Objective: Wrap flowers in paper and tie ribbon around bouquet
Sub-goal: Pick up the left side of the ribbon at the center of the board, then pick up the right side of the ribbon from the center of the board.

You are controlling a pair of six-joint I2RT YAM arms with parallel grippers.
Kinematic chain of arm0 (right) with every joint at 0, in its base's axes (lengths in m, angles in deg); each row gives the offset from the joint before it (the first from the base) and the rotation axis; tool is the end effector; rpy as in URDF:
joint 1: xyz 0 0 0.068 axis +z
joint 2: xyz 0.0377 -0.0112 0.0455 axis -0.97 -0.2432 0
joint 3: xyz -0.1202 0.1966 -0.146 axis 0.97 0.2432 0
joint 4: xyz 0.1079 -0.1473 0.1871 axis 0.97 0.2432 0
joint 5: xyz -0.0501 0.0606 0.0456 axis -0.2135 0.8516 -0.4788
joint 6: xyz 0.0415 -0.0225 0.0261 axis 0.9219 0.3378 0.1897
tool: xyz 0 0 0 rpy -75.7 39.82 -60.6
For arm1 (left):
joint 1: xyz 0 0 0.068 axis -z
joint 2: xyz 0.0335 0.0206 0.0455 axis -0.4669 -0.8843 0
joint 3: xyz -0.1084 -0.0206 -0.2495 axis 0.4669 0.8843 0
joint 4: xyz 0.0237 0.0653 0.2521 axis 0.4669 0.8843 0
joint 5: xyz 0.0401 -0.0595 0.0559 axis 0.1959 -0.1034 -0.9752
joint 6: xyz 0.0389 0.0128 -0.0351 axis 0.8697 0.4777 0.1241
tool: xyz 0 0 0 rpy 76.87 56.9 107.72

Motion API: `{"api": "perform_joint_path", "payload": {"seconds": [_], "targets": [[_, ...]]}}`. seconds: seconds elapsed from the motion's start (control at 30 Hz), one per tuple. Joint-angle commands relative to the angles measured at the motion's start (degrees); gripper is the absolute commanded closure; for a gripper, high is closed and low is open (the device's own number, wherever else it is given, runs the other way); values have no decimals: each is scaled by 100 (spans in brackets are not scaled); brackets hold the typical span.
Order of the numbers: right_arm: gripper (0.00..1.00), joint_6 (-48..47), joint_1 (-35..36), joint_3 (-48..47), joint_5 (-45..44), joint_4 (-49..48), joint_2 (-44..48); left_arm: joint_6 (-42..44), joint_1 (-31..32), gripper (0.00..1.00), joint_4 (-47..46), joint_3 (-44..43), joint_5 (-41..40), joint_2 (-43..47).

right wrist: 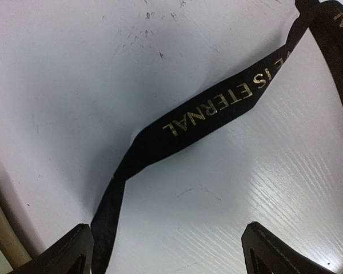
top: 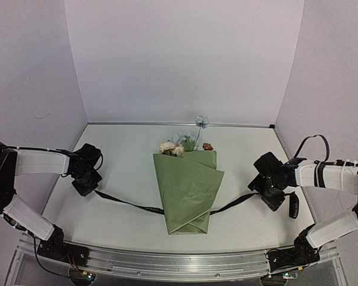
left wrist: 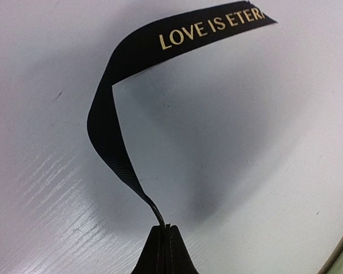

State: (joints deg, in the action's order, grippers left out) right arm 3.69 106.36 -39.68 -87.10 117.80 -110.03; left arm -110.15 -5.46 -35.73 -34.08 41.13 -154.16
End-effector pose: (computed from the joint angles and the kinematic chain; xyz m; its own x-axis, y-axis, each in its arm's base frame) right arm 0.2007 0.1112 0.1715 -0.6593 0.7097 -0.2484 0.6479 0.7038 0.2913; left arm 0.2310 -0.0853 0.1546 -0.6116 -0.7112 -0.3466 -0.6938 0.6927 -0.1971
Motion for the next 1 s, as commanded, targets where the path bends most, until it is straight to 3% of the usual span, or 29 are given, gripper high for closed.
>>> {"api": "perform_joint_path", "payload": {"seconds": [0.0,0.2,0.5,0.97], "targets": [[8,178,-426,7,-191,-113,79,276,-286,100,-180,-192,-151,287],[9,-88,-1228,401,-23,-114,442,512,-461,100,-278,-321,-95,331],[12,-391,-2240,113,553,-234,-214,689,-589,100,-395,-331,30,323],[22,-719,-2624,-207,446,-256,-927,752,-711,100,-460,-429,83,267]]}}
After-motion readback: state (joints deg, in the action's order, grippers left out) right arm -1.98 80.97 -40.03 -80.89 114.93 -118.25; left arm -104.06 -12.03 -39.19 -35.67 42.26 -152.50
